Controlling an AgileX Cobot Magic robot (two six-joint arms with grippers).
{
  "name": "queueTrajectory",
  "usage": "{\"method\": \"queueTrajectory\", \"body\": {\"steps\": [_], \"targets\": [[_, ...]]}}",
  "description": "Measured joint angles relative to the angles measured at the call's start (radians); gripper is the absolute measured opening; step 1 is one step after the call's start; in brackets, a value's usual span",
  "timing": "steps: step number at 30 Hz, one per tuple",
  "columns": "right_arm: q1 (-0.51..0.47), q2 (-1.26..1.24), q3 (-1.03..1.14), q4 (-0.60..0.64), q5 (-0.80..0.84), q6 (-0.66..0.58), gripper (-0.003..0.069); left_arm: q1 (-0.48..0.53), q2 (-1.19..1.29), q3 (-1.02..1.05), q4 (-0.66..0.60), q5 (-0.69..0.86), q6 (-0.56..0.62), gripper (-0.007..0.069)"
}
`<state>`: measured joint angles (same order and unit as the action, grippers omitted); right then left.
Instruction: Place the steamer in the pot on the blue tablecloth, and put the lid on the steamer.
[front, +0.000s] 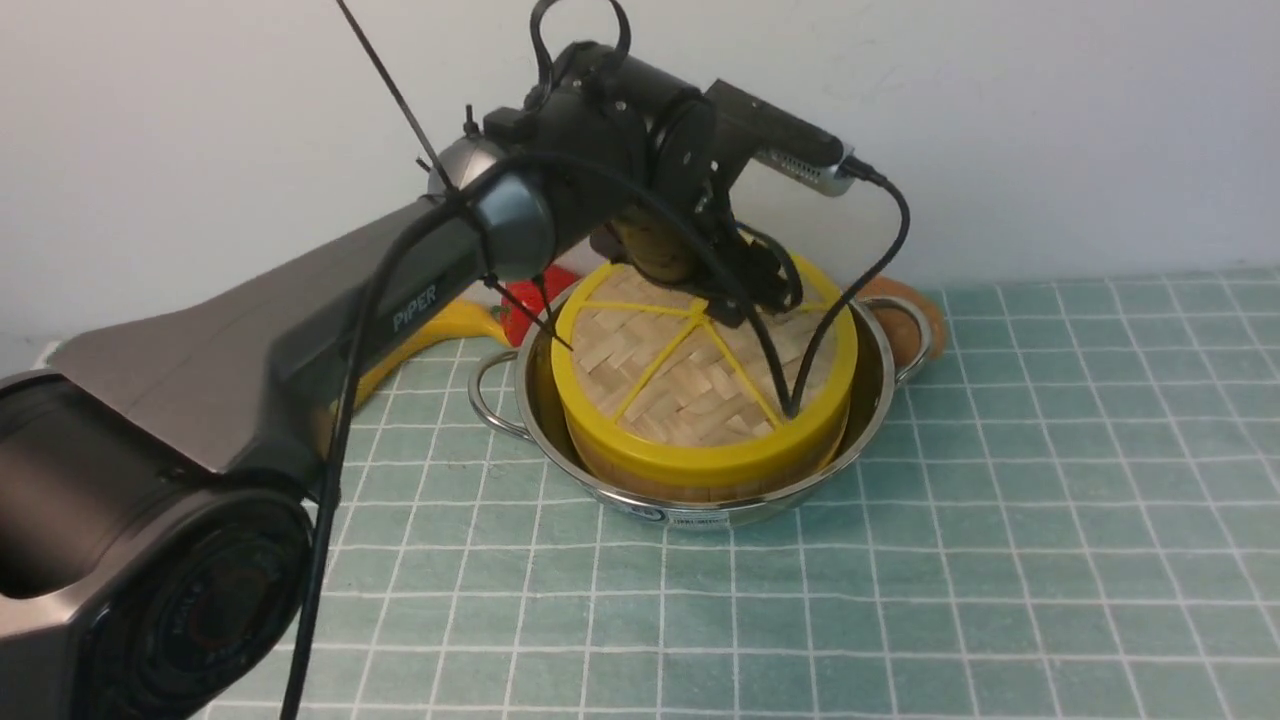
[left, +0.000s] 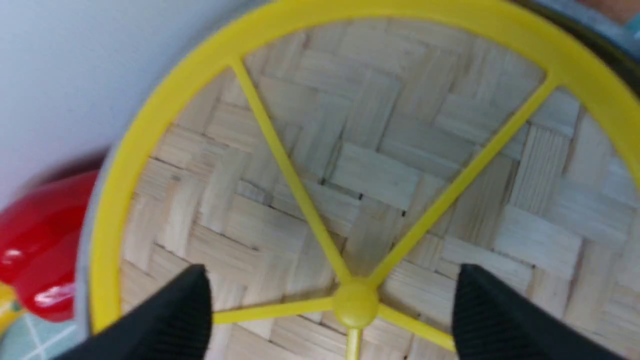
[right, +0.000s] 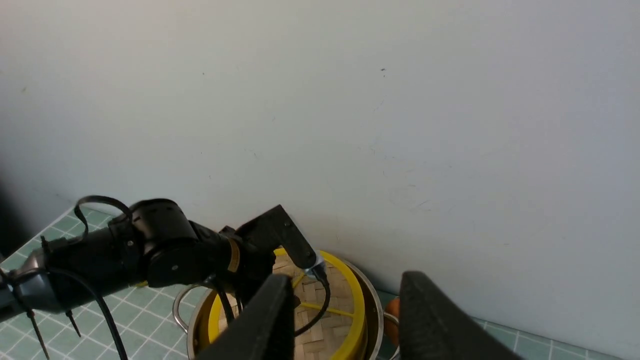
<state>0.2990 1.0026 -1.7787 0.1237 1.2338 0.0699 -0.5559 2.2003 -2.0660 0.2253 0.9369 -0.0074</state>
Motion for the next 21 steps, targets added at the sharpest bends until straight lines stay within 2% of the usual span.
{"method": "queueTrajectory", "body": {"steps": [2,4,8,9,10,11,16,17,18,21], "targets": [[0.0,0.0,0.0,-0.004,0.0,-0.001,0.0306,0.0,-0.021,-0.058,0.004,0.041,0.0,0.0673],[0.0,0.0,0.0,-0.013,0.0,-0.012,0.0306,0.0,-0.053,-0.113,0.029,0.076,-0.001,0.0669],[0.0,-0.003,0.0,-0.042,0.0,-0.036,0.0306,0.0,-0.123,-0.177,0.091,0.14,-0.001,0.0594],[0.0,-0.016,0.001,-0.069,0.0,-0.042,0.0298,0.0,-0.169,-0.19,0.141,0.174,0.0,0.051],[0.0,-0.019,0.001,-0.077,0.0,-0.042,0.0295,0.0,-0.174,-0.189,0.146,0.185,0.0,0.05],[0.0,-0.037,0.001,-0.096,0.0,-0.042,0.0283,0.0,-0.207,-0.193,0.18,0.222,0.0,0.0402],[0.0,-0.17,-0.001,-0.152,0.0,-0.045,0.0181,0.0,-0.319,-0.192,0.234,0.276,-0.001,0.0057],[0.0,-0.176,-0.001,-0.153,0.0,-0.045,0.0181,0.0,-0.324,-0.192,0.232,0.276,-0.001,0.0048],[0.0,-0.22,0.0,-0.153,-0.001,-0.045,0.0148,0.0,-0.354,-0.192,0.221,0.277,-0.001,0.0004],[0.0,-0.321,0.035,-0.162,-0.007,-0.045,0.0094,0.0,-0.421,-0.192,0.156,0.277,-0.001,-0.0023]]}}
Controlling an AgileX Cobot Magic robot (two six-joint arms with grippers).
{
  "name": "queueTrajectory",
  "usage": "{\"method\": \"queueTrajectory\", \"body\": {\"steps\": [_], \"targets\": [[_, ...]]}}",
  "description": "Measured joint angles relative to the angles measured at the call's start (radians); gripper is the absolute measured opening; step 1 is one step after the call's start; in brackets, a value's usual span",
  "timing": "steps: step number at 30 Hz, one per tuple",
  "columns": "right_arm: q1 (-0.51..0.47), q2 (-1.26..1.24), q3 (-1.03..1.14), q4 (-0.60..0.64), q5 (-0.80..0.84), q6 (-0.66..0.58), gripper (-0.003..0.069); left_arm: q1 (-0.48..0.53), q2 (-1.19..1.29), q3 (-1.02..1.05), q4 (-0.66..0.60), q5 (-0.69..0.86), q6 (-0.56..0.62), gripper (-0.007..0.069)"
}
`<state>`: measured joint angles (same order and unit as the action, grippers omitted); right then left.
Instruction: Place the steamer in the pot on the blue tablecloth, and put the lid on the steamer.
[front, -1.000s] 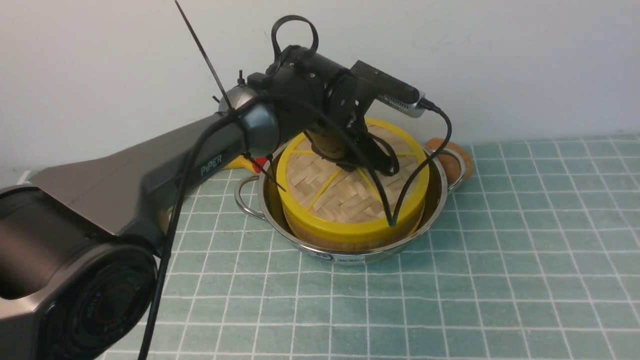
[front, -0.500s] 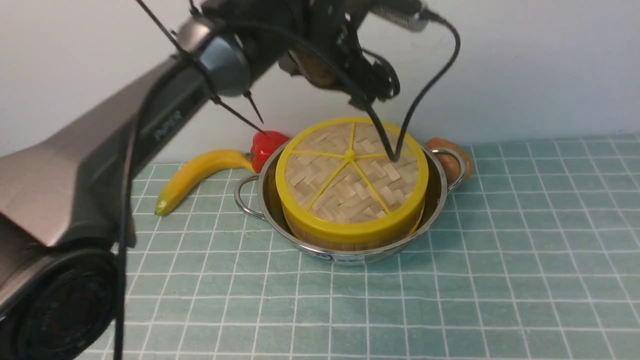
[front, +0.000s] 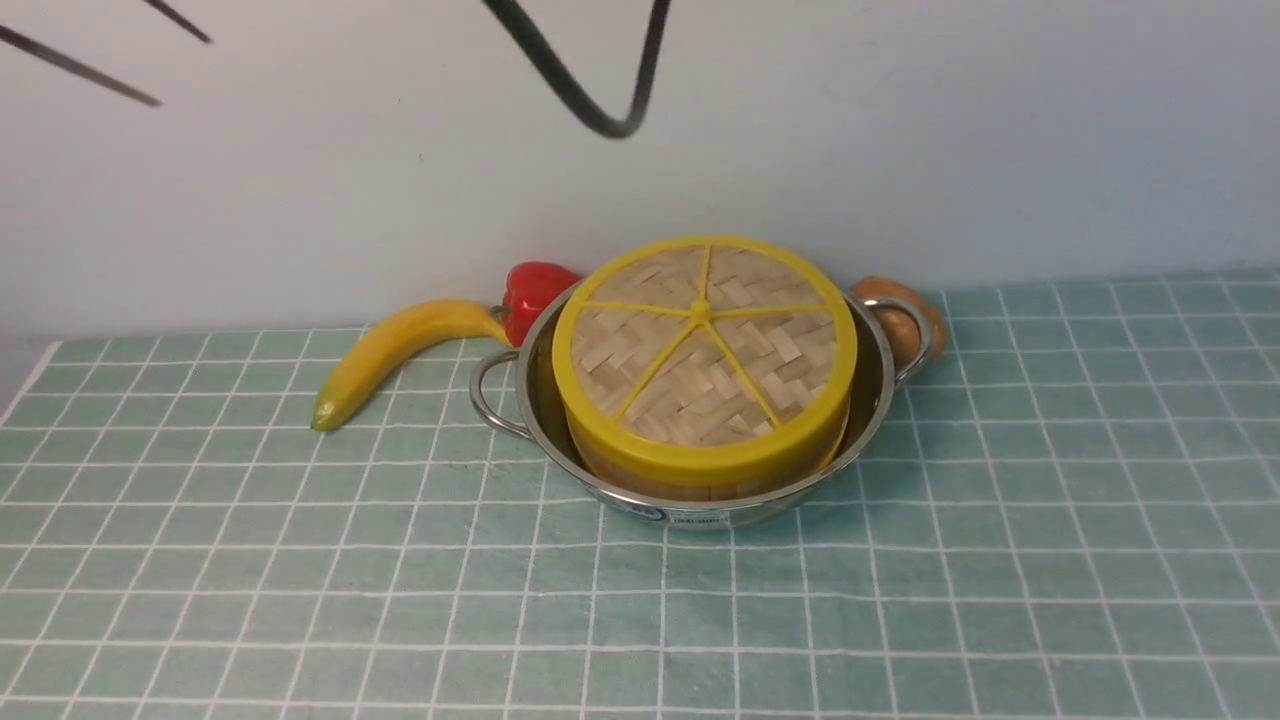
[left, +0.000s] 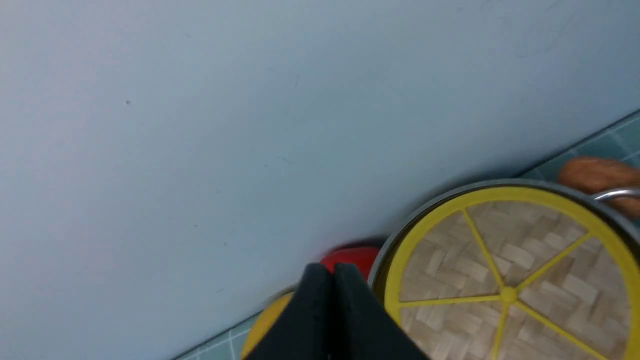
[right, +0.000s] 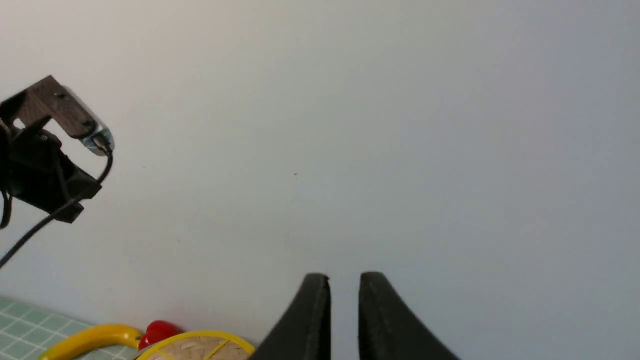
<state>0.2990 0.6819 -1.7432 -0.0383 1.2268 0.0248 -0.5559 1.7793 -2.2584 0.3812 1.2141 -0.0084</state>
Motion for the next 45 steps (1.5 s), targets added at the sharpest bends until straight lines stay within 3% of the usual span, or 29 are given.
{"method": "queueTrajectory", "body": {"steps": [3,7,13,16,18,23,27,34,39,45], "targets": [[0.0,-0.065,0.056,-0.011,-0.001,-0.002,0.0064,0.0,-0.035,0.0,-0.059,0.0,0.001,-0.0023],[0.0,-0.236,0.3,-0.084,-0.002,-0.002,0.0006,0.0,-0.1,0.0,-0.203,0.001,0.047,-0.0023],[0.0,-0.395,0.572,-0.172,0.003,0.019,-0.0008,0.0,-0.157,0.047,-0.239,0.001,0.075,-0.0023],[0.0,-0.501,0.778,-0.194,0.005,0.02,-0.0008,0.0,-0.249,0.195,-0.238,0.001,0.077,-0.0023],[0.0,-0.525,0.822,-0.195,0.007,0.02,-0.0008,0.0,-0.279,0.248,-0.237,0.001,0.078,-0.0023],[0.0,-0.59,0.991,-0.195,0.011,0.063,-0.0005,0.0,-0.486,0.601,-0.246,0.001,0.068,-0.0023],[0.0,-0.59,1.025,-0.184,0.012,0.108,-0.0001,0.0,-0.633,0.822,-0.258,-0.064,0.047,-0.0023],[0.0,-0.59,1.032,-0.117,0.011,0.177,0.0007,0.0,-0.977,1.266,-0.285,-0.334,-0.004,-0.0023],[0.0,-0.59,1.033,-0.045,0.011,0.181,0.0021,0.0,-1.119,1.404,-0.301,-0.392,-0.045,-0.0022],[0.0,-0.59,1.033,0.045,0.011,0.192,0.0055,0.0,-1.176,1.418,-0.315,-0.385,-0.048,-0.0019]]}}
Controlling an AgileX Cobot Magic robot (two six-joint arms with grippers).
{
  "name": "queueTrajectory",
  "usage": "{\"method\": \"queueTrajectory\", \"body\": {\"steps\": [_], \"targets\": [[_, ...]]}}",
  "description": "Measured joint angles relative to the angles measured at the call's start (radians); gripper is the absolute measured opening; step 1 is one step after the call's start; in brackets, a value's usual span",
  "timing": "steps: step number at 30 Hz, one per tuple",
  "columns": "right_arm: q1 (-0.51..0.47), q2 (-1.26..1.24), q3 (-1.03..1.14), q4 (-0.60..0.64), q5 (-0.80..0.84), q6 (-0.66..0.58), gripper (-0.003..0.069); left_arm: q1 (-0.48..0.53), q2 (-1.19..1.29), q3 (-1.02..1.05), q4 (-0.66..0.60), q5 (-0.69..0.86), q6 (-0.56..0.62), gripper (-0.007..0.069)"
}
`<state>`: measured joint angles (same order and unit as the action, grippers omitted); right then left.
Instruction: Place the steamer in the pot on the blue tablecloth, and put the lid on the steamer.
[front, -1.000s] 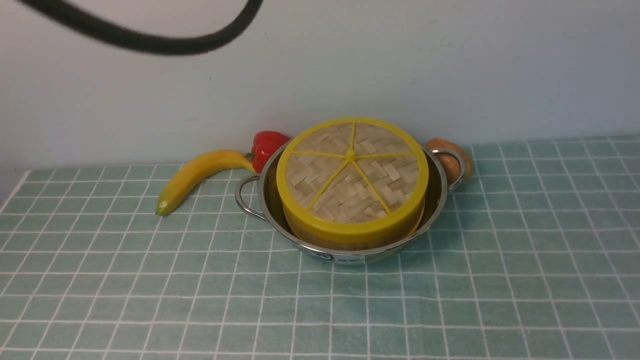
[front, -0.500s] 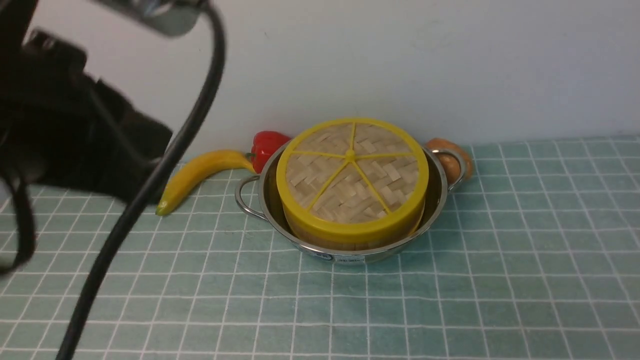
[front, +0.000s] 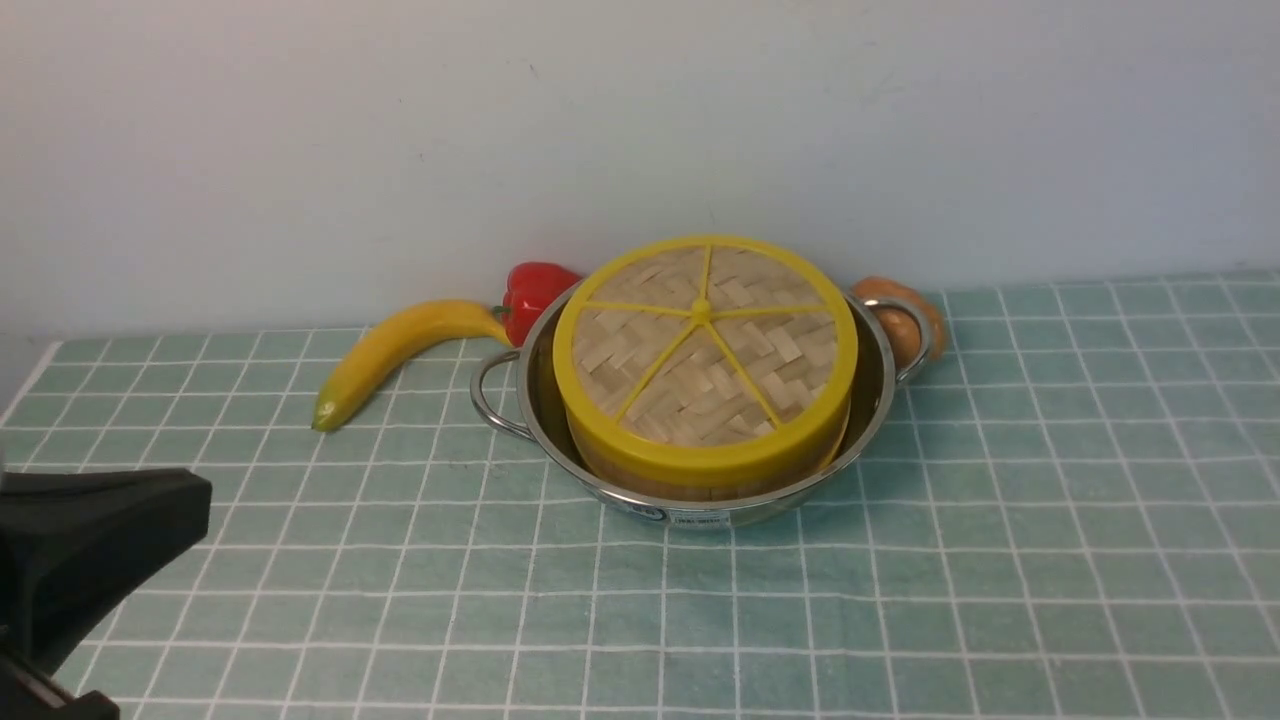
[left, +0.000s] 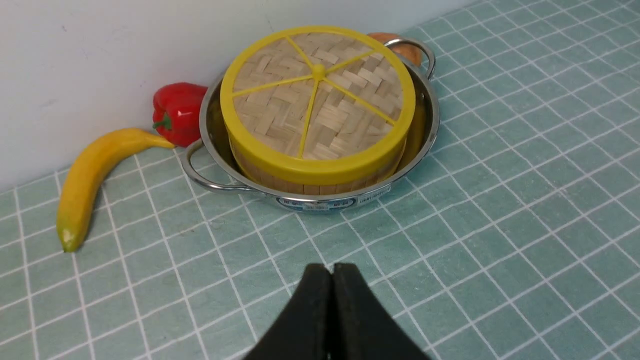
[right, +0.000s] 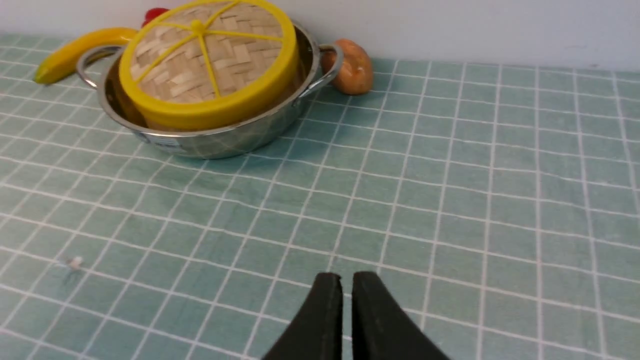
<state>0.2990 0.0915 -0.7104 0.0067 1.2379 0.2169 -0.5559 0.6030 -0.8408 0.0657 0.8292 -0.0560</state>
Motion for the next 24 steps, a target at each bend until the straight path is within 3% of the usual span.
{"method": "queueTrajectory", "body": {"steps": [8,12,19,24], "targets": [[0.0,0.0,0.0,0.15,0.0,0.013,0.0106,0.0,0.008,0.0,0.001,0.0,-0.003,-0.0008],[0.0,0.0,0.0,0.208,0.0,0.013,0.0122,0.025,-0.017,0.013,0.057,-0.006,0.063,-0.0008],[0.0,0.0,0.0,0.269,0.0,0.013,0.0148,0.285,-0.184,0.229,0.116,-0.174,0.13,0.0002],[0.0,0.0,0.0,0.299,0.0,0.014,0.0159,0.519,-0.374,0.524,0.103,-0.431,0.116,0.0013]]}}
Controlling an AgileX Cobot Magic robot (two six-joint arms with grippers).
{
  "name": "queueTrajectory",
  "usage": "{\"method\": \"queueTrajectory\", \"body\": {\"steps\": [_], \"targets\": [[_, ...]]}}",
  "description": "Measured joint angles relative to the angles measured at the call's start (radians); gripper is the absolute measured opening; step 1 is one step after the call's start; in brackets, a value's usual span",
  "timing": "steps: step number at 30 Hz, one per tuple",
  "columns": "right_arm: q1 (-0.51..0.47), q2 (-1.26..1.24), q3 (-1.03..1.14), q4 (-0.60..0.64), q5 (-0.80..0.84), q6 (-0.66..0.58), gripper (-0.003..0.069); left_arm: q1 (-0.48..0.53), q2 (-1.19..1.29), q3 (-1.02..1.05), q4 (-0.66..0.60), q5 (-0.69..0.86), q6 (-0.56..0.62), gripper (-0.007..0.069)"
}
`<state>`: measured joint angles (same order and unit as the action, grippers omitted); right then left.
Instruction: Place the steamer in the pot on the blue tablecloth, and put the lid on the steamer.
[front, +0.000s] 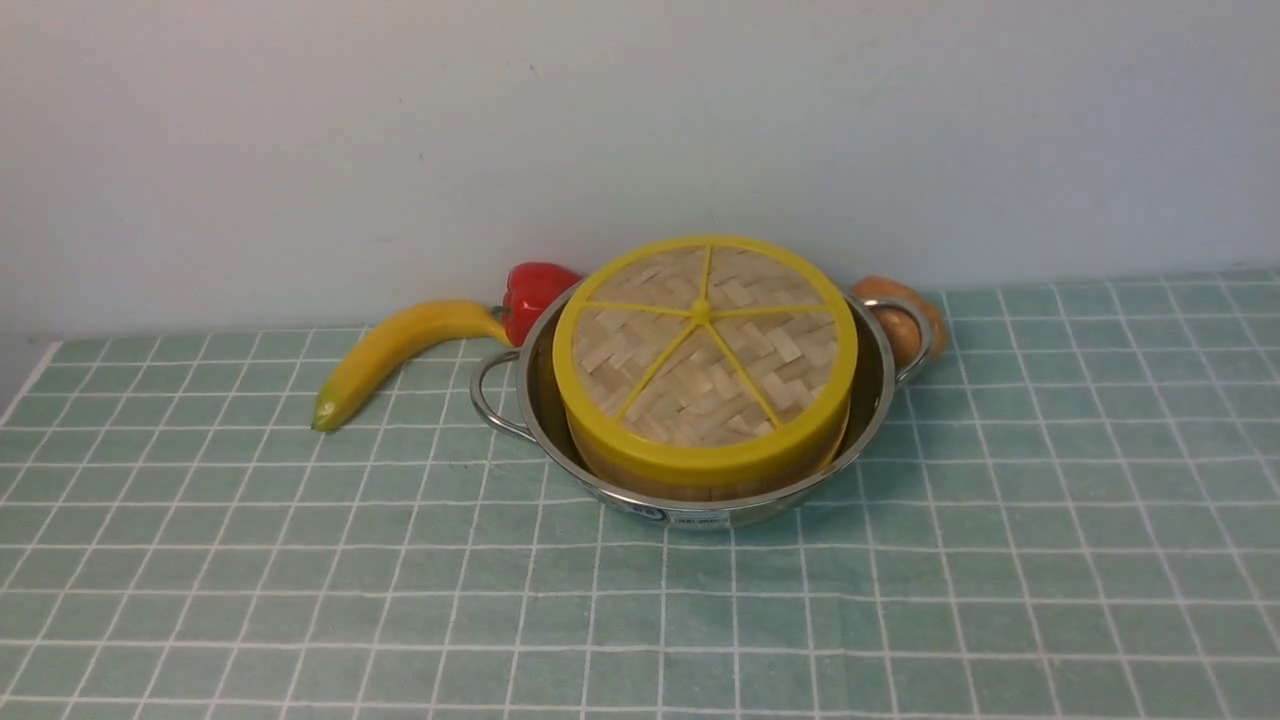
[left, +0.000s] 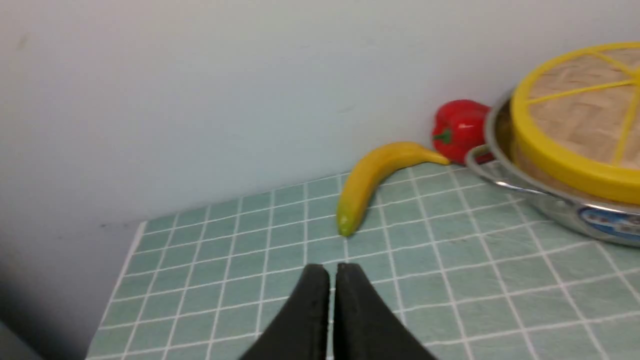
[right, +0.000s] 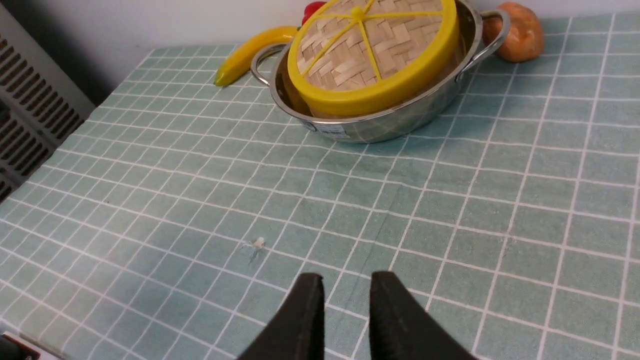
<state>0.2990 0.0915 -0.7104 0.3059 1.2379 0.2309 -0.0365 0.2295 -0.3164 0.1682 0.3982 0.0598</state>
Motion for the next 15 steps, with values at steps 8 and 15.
{"method": "queueTrajectory", "body": {"steps": [8,15], "targets": [[0.0,0.0,0.0,0.026,0.0,0.0,0.0176,0.141,-0.204,0.284,-0.002,-0.139,-0.025,0.0027],[0.0,0.0,0.0,0.034,0.0,0.0,0.0189,0.141,-0.23,0.323,-0.001,-0.155,-0.026,0.005]]}}
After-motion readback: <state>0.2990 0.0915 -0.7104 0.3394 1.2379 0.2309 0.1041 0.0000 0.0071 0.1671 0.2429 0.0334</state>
